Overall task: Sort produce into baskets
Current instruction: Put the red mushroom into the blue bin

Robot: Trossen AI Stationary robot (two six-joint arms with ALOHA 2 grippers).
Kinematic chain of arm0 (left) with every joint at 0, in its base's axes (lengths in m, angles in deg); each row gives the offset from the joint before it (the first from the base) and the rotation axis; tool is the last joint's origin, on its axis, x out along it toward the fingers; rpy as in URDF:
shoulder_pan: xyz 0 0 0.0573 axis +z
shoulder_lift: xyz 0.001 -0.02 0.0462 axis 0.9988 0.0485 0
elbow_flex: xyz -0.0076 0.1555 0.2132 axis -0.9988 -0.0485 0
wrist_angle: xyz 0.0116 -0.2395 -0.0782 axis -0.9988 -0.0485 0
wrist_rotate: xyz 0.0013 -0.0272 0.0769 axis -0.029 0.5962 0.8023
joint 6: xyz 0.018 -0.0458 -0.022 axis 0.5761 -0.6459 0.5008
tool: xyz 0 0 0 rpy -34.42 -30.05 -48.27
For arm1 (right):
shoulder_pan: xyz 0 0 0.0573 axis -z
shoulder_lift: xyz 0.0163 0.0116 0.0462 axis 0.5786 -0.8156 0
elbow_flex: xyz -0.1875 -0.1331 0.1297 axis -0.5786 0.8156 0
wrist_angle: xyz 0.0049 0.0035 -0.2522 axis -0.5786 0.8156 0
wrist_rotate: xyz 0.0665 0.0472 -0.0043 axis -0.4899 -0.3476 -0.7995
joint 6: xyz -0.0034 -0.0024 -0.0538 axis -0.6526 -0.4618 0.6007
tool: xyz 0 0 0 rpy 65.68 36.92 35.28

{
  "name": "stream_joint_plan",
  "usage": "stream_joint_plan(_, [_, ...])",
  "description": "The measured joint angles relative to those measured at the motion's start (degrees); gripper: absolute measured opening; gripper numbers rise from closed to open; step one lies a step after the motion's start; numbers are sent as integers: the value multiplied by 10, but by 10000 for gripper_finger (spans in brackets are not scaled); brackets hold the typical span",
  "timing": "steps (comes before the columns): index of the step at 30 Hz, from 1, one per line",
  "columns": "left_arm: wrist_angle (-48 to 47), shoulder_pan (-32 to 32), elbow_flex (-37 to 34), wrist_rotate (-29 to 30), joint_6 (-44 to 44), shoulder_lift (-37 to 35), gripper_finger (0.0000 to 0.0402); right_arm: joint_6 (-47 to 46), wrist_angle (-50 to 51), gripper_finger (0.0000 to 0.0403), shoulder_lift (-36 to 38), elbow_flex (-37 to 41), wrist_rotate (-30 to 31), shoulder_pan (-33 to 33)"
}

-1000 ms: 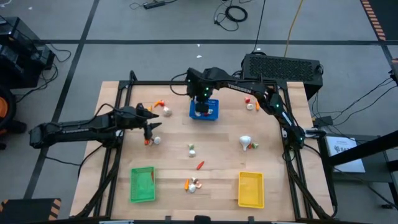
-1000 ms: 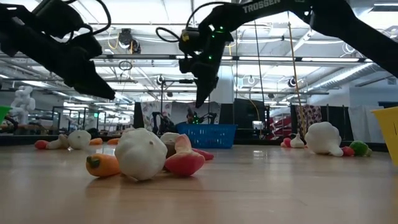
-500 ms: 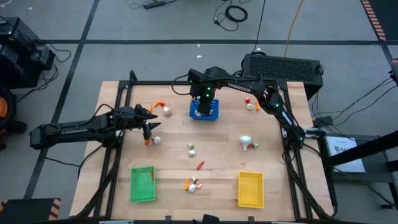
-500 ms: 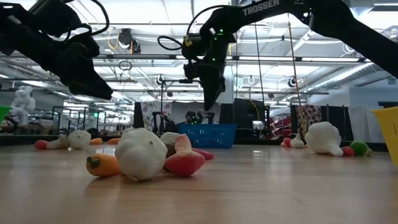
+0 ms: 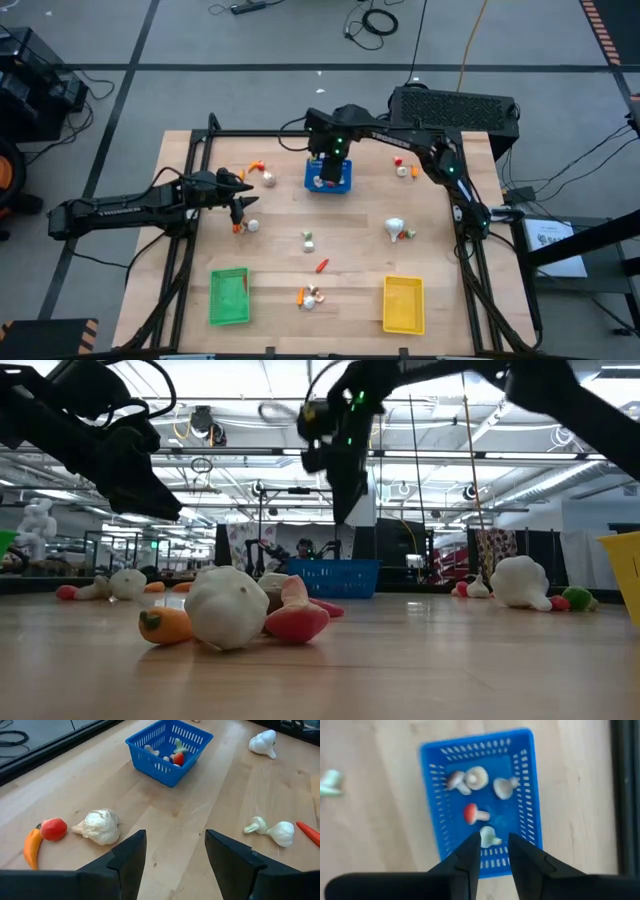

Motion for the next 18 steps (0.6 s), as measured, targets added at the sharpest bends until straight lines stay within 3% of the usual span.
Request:
stream_joint_plan(5, [-16, 0, 12, 0, -1, 0, 209, -14, 30, 90, 49, 0, -6, -43])
stream_joint_plan(10, [-27, 0, 22, -1, -13, 0, 209, -28, 46, 90, 92, 0, -86, -107])
stream_joint_plan(13, [-27, 0, 22, -2, -11, 0, 209, -26, 30, 90, 93, -1, -122, -159])
stream_joint_plan(18, [-28, 0, 22, -2, -10, 0, 209, 3, -12, 90, 76, -1, -122, -247])
